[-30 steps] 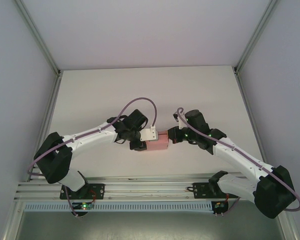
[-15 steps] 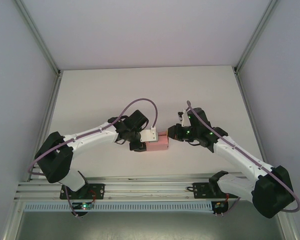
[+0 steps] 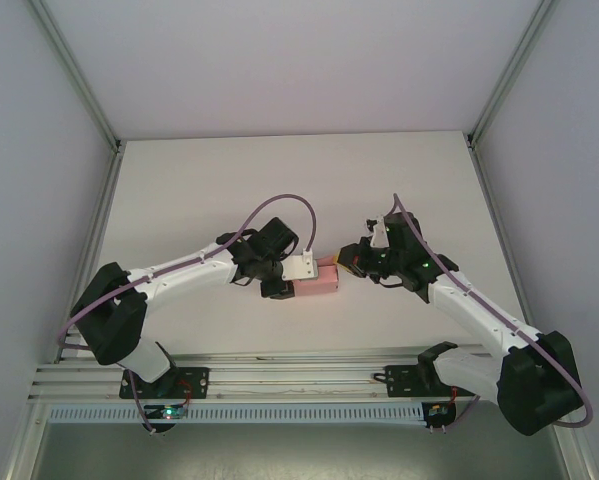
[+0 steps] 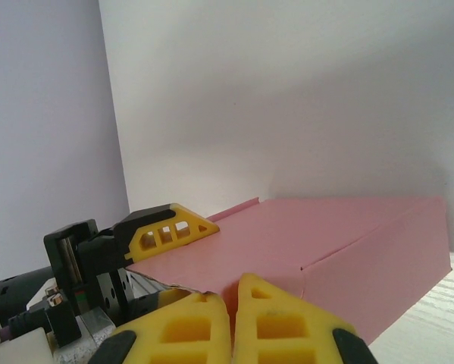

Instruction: Assemble paper box

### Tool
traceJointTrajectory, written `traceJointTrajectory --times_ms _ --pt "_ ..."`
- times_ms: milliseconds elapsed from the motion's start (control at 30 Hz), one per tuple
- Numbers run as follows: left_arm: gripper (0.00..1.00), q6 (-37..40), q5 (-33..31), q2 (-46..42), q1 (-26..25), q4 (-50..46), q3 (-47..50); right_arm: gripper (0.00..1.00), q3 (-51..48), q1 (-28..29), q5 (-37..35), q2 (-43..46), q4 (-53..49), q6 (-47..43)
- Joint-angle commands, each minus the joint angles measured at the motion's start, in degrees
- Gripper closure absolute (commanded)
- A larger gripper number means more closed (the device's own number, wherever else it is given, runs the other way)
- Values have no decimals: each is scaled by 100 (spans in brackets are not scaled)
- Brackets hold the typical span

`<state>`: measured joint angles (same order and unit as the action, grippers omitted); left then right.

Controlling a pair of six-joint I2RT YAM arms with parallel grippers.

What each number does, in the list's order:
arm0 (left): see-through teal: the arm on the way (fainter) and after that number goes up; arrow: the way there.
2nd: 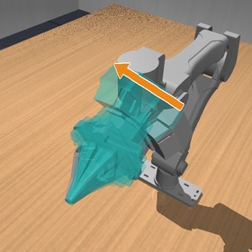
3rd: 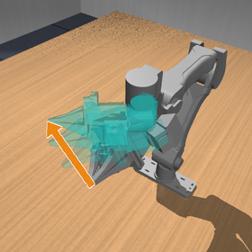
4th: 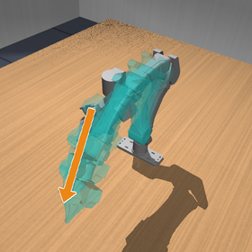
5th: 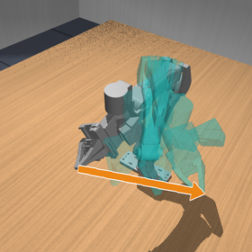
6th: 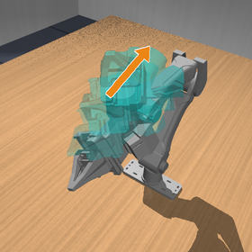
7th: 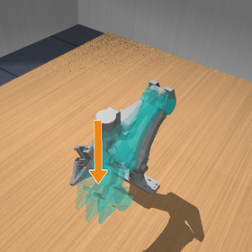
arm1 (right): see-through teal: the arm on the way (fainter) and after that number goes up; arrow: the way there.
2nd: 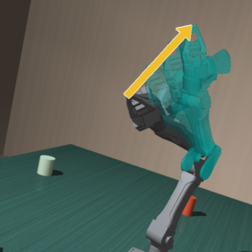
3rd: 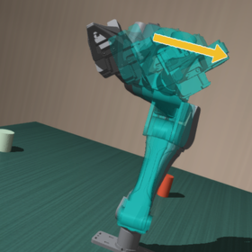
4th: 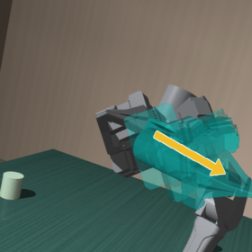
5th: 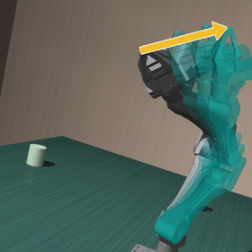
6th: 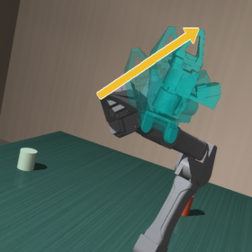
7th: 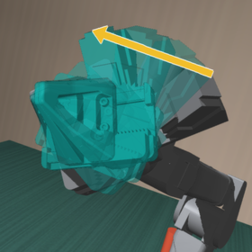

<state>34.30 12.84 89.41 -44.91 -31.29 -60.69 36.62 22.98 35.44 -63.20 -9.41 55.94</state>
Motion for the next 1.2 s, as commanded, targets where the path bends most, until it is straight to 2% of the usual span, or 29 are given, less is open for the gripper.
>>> traceJointTrajectory --times_ms 0,133,200,400,600,800,1067,1100,1133,1167 --pt "56 -65 -273 217 -34 -158 15 98 259 -4 508 193 126 -387" --pt "56 -90 -297 231 -31 -152 14 96 65 34 576 245 -11 -1762" --pt "56 -132 -290 234 -35 -191 -28 94 -158 119 366 269 27 -2309" --pt "55 -171 -343 306 -33 -268 -129 95 -576 334 -202 462 154 -3631" --pt "54 -303 -342 364 -27 -168 -158 95 -929 667 -594 842 409 -4224" --pt "50 -422 -329 440 -32 -191 -294 96 -1263 1003 -1537 1009 659 -4238" --pt "22 -630 -95 355 -55 -334 -549 100 -1065 1164 -2259 1133 585 -3545" --pt "15 -627 -67 302 -64 -326 -550 100 -1010 1180 -2355 1118 504 -3452" --pt "0 -627 -58 248 -78 -302 -541 100 -946 1210 -2473 1100 417 -3368" --pt "0 -637 -77 181 -83 -274 -520 100 -895 1245 -2585 1072 336 -3319"
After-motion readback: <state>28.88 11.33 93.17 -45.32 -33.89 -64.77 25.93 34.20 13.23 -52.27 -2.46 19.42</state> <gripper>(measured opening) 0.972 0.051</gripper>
